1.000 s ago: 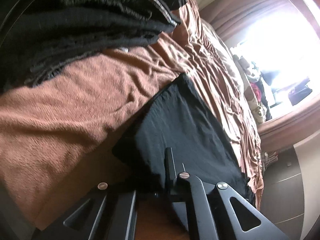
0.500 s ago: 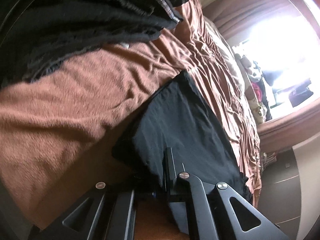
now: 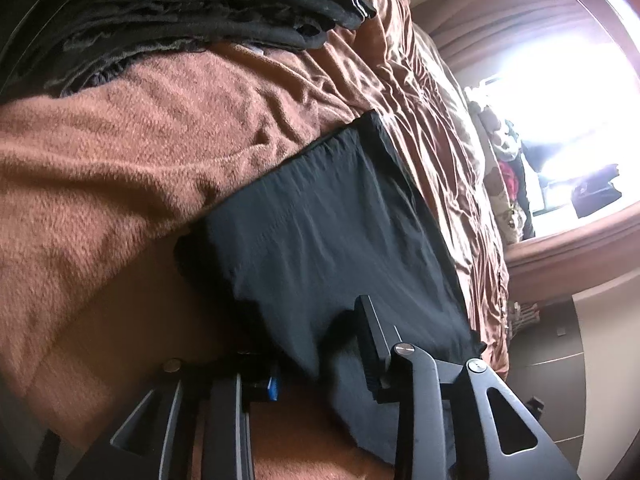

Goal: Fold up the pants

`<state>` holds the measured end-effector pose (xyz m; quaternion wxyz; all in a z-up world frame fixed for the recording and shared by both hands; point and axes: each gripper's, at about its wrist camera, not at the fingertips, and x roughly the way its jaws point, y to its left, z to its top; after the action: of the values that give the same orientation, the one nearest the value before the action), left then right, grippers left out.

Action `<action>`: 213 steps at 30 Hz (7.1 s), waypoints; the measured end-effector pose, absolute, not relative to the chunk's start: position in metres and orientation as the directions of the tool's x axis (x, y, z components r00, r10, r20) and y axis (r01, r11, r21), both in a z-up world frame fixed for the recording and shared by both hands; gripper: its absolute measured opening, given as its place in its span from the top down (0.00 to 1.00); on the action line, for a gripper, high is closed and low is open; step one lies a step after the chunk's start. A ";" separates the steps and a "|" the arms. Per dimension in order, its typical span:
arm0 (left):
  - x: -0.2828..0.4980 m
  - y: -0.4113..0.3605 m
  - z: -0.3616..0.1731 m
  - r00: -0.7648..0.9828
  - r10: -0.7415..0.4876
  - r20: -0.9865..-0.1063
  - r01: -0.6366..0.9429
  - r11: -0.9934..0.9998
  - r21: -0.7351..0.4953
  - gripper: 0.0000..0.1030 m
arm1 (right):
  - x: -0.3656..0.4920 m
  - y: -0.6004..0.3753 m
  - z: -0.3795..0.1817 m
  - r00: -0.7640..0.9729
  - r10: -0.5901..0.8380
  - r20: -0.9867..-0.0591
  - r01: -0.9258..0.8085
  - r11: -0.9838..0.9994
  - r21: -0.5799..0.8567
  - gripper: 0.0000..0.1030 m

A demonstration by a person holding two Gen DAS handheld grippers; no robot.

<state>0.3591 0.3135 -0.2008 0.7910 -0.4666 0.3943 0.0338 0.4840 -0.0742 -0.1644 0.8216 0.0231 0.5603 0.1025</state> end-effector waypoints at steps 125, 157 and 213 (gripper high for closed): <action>0.455 -0.352 0.002 0.068 -0.780 -0.622 0.520 0.560 -0.645 0.22 | 0.150 -0.428 -0.042 0.740 0.184 -0.647 0.225 0.839 0.496 0.37; 0.411 -0.128 -0.102 0.288 -0.554 -0.781 0.266 0.830 -0.490 0.16 | 0.233 -0.359 -0.009 0.666 0.124 -0.736 -0.159 0.987 0.023 0.33; 0.391 -0.072 -0.142 0.322 -0.545 -0.775 0.095 0.833 -0.546 0.16 | 0.379 -0.396 0.010 0.655 -0.012 -0.756 -0.043 0.998 -0.053 0.69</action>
<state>0.3910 -0.0715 -0.1423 0.7865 -0.2059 0.5456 -0.2033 0.3794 -0.3962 0.0099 0.9091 -0.0331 0.4152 0.0084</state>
